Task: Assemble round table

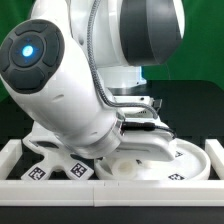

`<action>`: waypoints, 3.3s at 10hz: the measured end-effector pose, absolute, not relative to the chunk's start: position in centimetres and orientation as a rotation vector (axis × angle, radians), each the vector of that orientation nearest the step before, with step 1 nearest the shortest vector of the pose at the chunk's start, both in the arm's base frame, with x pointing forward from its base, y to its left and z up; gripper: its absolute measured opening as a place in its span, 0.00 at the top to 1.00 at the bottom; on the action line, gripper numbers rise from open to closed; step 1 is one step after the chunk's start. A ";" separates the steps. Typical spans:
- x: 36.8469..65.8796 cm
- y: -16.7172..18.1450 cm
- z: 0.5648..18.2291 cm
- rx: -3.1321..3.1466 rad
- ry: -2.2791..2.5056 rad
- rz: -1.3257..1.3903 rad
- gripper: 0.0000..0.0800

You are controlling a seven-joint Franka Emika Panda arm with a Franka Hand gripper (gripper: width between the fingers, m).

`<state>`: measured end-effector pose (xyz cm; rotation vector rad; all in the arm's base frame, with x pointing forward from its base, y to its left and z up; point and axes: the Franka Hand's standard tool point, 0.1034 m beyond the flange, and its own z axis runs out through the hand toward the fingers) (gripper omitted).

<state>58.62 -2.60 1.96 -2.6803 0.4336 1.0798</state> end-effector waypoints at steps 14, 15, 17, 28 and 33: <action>56.9 1.2 10.0 -2.851 0.511 0.608 0.49; 57.7 0.9 9.9 -2.878 0.525 0.494 0.49; 58.5 1.0 9.8 -2.919 0.537 0.302 0.49; 56.4 2.6 11.7 -2.965 0.377 -0.905 0.49; 54.6 3.0 8.9 -3.003 0.382 -0.821 0.49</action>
Offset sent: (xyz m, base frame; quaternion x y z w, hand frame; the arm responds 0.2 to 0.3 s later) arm 0.0000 0.0000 0.0000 0.0000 0.0000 0.0000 1.0000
